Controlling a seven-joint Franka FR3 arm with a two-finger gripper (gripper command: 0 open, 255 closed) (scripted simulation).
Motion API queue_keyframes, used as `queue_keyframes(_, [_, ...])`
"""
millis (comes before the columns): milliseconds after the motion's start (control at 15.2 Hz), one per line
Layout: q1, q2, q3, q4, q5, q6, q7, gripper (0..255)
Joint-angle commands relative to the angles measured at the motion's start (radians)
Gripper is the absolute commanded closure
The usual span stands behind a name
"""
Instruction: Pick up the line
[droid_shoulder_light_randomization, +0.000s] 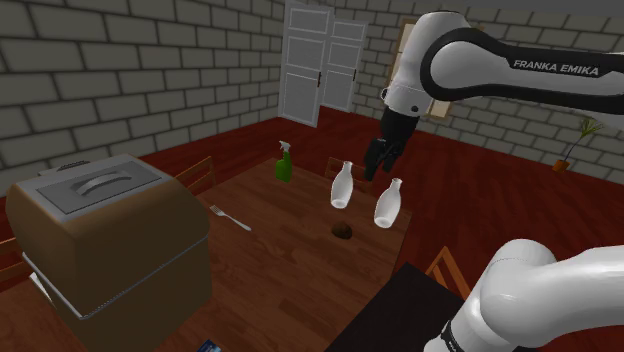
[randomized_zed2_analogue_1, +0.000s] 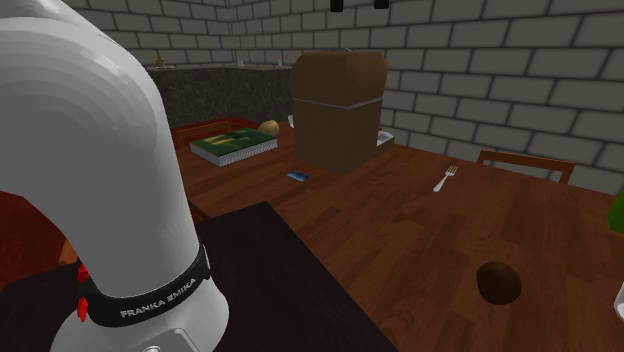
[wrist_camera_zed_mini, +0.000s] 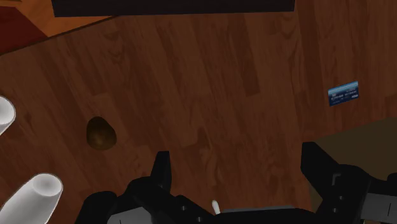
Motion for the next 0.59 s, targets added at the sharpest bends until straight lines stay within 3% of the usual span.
queue_keyframes(0, [0.0,0.0,0.0,0.0,0.0,0.0,0.0,0])
queue_keyframes(528, [0.008,0.073,0.129,-0.136,0.143,0.142,0.268,0])
